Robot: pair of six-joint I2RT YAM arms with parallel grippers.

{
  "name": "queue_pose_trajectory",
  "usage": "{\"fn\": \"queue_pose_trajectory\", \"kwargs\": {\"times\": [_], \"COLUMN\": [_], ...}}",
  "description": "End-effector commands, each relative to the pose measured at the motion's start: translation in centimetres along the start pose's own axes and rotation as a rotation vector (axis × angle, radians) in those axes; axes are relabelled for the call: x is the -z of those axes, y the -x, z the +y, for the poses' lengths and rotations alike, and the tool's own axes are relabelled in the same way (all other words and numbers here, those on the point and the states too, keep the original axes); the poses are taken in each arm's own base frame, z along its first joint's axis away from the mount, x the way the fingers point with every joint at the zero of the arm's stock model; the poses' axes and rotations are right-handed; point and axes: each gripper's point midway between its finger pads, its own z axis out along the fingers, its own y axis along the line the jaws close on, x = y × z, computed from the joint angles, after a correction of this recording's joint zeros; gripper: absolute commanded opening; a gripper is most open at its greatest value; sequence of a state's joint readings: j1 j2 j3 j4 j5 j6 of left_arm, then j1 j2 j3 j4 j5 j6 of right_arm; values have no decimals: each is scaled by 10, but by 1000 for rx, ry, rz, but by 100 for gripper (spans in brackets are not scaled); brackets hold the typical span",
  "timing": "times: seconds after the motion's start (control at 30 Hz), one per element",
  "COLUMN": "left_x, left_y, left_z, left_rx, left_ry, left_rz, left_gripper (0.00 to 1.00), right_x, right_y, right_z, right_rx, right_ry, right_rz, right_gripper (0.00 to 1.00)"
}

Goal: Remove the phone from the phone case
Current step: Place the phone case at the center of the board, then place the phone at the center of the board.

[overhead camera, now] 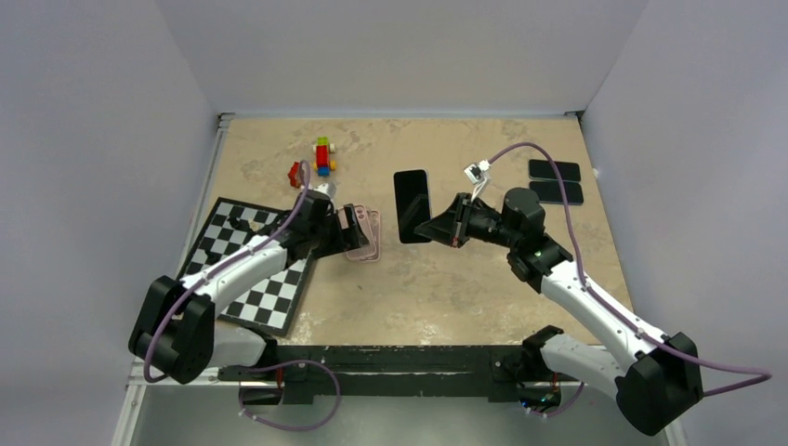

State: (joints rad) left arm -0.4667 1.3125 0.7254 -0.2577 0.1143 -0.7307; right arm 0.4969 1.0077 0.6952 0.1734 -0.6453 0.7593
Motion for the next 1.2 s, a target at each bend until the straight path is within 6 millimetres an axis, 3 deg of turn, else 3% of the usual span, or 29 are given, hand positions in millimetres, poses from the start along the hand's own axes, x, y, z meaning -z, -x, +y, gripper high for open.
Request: {"fn": "queue_pose_trajectory", "kwargs": {"times": [0.0, 0.17, 0.3, 0.47, 0.6, 0.67, 0.77, 0.9, 1.03, 1.17], "left_x": [20, 44, 88, 166, 215, 224, 226, 219, 232, 240], "left_y": [24, 38, 67, 116, 140, 144, 148, 139, 136, 136], "left_z": [-17, -26, -53, -106, -131, -126, -103, -84, -89, -87], "left_rx": [-46, -52, -79, -189, -291, -346, -379, -384, -412, -411], "left_ry": [-27, -34, -106, -250, -300, -283, -196, -156, -178, -170], "left_rz": [-72, -127, -235, -412, -519, -578, -670, -694, -720, -749], "left_gripper": [91, 94, 94, 94, 93, 93, 93, 94, 93, 93], "right_x": [0, -1, -3, 6, 38, 64, 104, 153, 184, 206], "right_y": [18, 19, 17, 11, 21, 17, 17, 25, 45, 52], "right_z": [18, 9, -16, -75, -136, -163, -190, -212, -231, -266], "right_rx": [53, 19, -52, -209, -330, -430, -580, -694, -756, -862], "right_ry": [69, 26, -63, -221, -530, -708, -895, -1022, -1040, -1090], "right_rz": [-58, -69, -81, -113, -262, -344, -515, -757, -931, -1001], "right_gripper": [0, 0, 0, 0, 0, 0, 0, 0, 0, 0]}}
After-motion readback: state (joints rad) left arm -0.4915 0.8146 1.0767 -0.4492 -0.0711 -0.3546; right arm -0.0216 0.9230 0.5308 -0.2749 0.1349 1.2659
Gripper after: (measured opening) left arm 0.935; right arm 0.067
